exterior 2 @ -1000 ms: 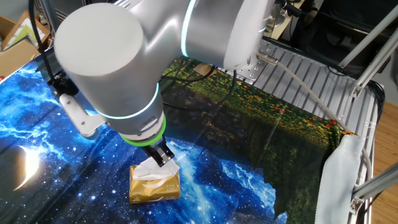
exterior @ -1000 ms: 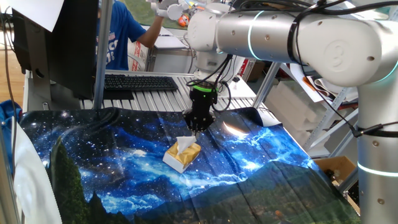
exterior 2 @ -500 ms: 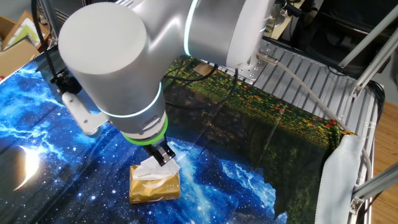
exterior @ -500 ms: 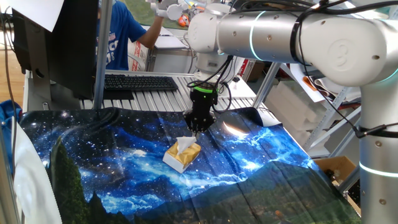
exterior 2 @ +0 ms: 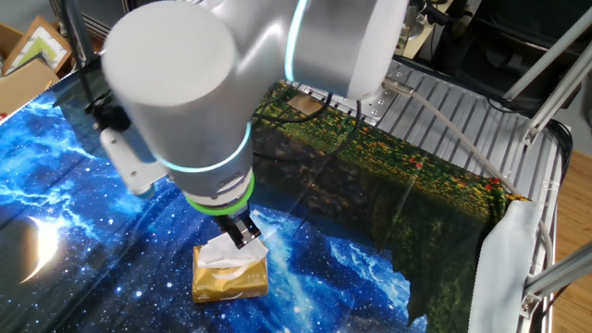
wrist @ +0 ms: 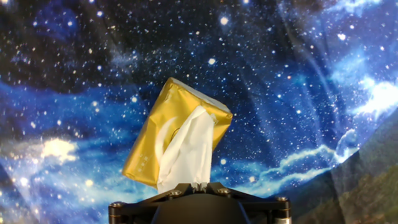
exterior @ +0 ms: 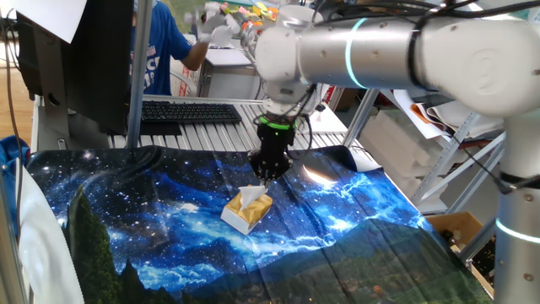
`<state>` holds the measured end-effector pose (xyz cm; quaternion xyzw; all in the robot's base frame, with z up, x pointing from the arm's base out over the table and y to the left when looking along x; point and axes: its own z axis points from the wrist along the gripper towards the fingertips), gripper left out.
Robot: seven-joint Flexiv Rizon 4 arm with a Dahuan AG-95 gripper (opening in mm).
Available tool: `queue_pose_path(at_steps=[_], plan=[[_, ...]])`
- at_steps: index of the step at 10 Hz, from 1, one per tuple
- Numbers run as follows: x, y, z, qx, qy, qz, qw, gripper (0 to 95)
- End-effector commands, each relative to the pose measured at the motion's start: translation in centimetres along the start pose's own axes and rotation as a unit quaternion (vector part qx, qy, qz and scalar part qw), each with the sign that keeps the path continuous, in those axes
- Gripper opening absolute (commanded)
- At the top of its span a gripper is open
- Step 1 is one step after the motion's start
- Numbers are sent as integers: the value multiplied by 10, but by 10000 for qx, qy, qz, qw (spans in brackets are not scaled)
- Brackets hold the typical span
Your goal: Pull out a napkin
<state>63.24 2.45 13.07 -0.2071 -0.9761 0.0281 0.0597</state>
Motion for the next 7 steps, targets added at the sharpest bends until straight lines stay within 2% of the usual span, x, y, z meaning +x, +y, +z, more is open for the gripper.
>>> queue_pose_path(at_steps=[1,2,4,5,6,7], plan=[[0,0,0,-269,-241,-63,9993,0],[0,0,0,-358,-316,-80,9988,0],[0,0,0,-414,-440,-118,9981,0],[0,0,0,-404,-463,-272,9977,0],[0,0,0,-434,-510,-278,9974,0],[0,0,0,-419,-491,-267,9976,0]])
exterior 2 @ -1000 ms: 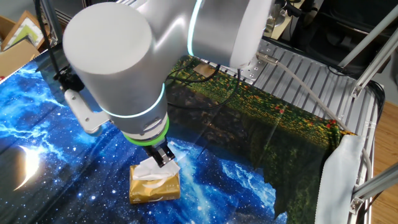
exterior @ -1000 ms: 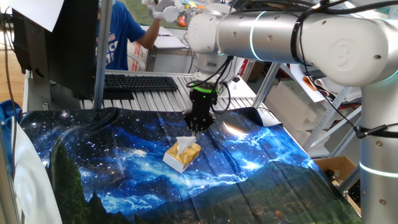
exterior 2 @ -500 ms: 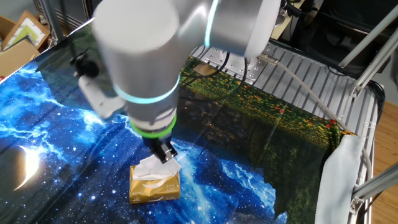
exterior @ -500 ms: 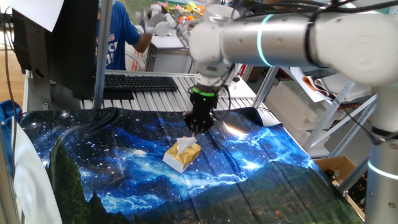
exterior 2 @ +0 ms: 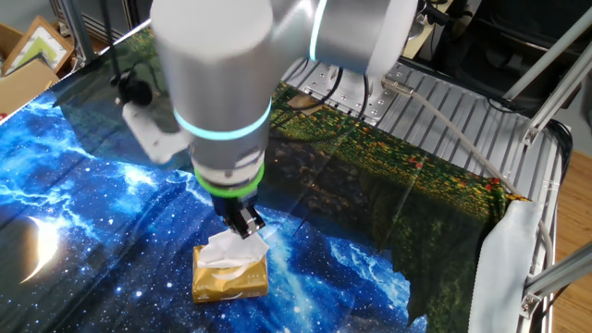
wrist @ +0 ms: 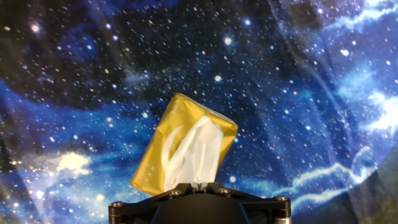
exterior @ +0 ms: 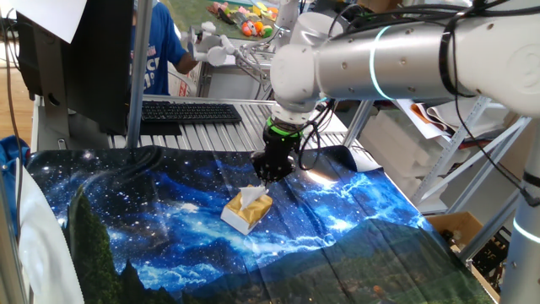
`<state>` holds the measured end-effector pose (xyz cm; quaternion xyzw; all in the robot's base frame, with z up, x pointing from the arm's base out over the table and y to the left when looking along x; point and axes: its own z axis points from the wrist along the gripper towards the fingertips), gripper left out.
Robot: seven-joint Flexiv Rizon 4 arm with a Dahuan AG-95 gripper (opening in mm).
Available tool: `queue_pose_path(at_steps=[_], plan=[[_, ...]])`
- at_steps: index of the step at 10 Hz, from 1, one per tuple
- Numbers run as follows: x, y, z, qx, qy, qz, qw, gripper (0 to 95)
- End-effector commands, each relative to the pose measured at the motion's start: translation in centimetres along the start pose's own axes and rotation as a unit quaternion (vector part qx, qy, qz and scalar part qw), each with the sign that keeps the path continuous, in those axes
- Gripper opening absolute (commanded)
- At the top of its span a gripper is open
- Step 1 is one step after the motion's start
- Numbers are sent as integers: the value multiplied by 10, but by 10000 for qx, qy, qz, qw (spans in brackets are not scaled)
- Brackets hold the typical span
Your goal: Pull out a napkin
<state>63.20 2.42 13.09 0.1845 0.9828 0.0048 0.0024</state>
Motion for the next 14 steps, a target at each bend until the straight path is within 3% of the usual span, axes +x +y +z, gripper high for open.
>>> queue_pose_path(at_steps=[1,5,8,9,11,12,13,14], plan=[[-1,0,0,24,85,55,9999,0],[0,2,-1,-7,99,125,9999,0],[2,5,-22,40,79,93,9999,0],[3,5,-40,107,56,50,9999,0],[4,-4,-83,318,145,-100,9993,0],[5,-9,-99,366,269,-135,9989,0],[5,-17,-125,350,369,-136,9986,0],[6,-20,-136,352,408,-123,9985,0]])
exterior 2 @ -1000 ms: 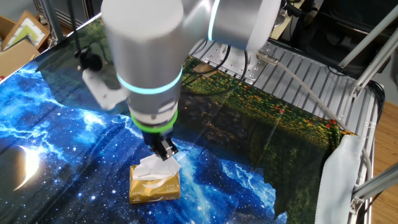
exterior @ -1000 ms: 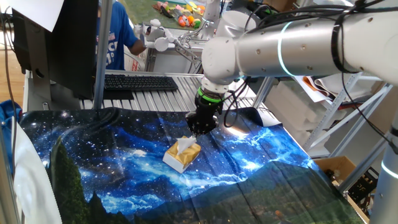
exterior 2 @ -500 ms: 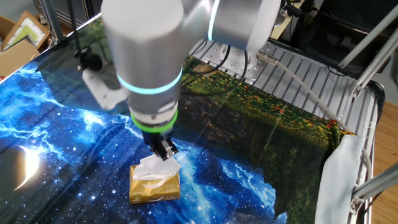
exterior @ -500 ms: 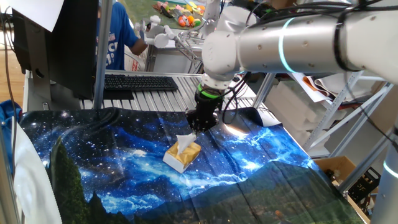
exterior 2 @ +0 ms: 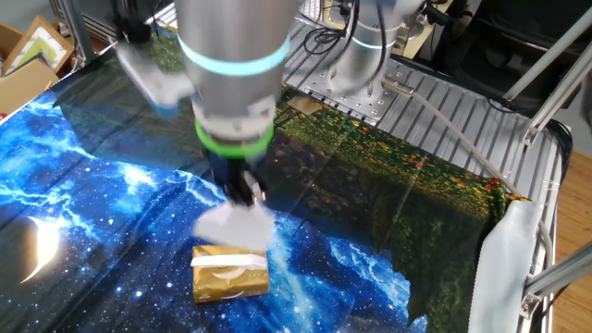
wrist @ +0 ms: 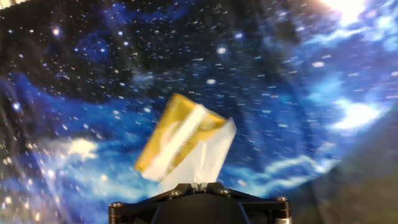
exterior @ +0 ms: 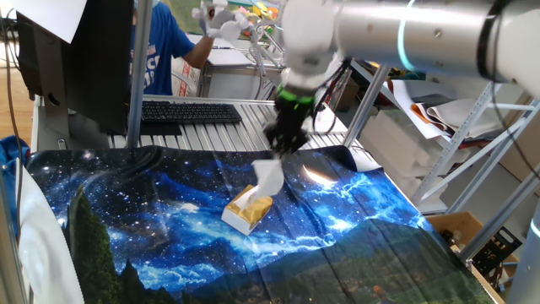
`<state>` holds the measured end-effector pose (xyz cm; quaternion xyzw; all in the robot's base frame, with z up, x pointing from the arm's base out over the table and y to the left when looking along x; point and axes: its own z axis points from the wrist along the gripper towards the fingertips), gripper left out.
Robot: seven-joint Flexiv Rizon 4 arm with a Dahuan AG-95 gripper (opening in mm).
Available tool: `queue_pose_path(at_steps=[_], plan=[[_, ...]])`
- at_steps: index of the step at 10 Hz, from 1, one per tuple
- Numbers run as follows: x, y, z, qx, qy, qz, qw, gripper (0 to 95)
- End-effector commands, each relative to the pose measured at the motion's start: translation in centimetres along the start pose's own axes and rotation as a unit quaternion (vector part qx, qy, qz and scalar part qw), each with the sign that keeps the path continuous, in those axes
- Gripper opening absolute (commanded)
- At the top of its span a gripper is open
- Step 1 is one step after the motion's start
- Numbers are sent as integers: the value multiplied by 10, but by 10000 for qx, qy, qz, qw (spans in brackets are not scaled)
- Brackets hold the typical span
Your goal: Pull out a napkin
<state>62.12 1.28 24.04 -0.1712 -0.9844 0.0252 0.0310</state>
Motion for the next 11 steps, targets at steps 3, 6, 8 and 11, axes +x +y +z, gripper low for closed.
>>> queue_pose_path(at_steps=[3,6,8,11], plan=[[13,-6,-31,26,105,129,9999,0],[32,0,-28,28,87,280,9996,0],[57,10,-18,43,53,422,9991,0],[103,8,5,56,-25,434,9990,0]])
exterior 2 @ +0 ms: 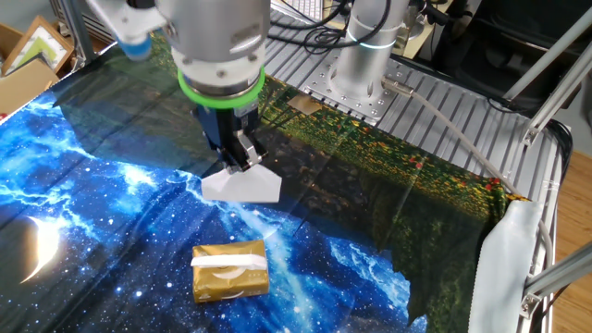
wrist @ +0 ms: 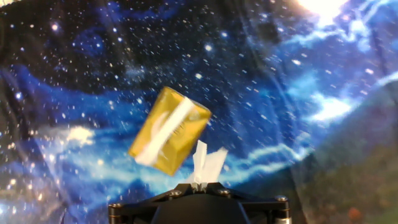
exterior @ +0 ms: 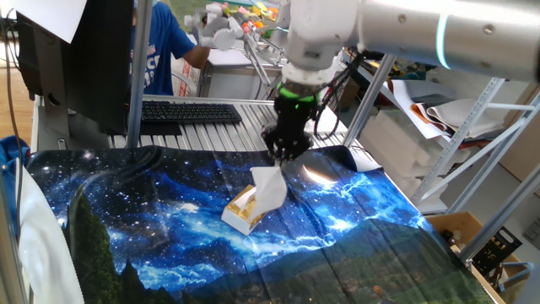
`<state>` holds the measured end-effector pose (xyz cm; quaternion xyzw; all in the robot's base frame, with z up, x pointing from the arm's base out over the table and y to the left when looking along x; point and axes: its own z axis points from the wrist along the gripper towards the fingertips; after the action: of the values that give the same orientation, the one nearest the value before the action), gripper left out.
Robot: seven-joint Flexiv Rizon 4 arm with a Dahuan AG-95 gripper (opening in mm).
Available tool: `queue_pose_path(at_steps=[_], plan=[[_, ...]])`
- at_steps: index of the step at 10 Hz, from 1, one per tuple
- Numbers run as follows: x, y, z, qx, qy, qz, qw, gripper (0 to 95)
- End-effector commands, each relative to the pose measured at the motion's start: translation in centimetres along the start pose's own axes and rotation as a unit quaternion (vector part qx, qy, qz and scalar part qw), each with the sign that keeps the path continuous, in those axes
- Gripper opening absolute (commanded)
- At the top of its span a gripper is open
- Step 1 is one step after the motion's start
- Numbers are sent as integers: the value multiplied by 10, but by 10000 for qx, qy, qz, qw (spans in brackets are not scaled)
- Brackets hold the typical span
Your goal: Pull out a napkin
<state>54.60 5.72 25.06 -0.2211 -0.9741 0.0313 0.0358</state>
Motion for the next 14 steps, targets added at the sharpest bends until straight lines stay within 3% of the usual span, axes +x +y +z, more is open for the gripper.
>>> queue_pose_path(at_steps=[1,3,4,5,6,7,12,13,14], plan=[[23,-15,16,-8,-99,-118,9999,0],[35,-27,24,-18,-63,-130,9999,0],[38,-30,25,11,-86,-103,9999,190],[40,-34,26,11,-84,-38,10000,760],[42,-36,27,12,-83,-17,10000,760],[45,-41,27,16,-81,-105,9999,950],[49,-47,29,1,-78,-264,9996,950],[49,-47,29,2,-96,-310,9995,760],[49,-47,29,-6,-106,-335,9994,760]])
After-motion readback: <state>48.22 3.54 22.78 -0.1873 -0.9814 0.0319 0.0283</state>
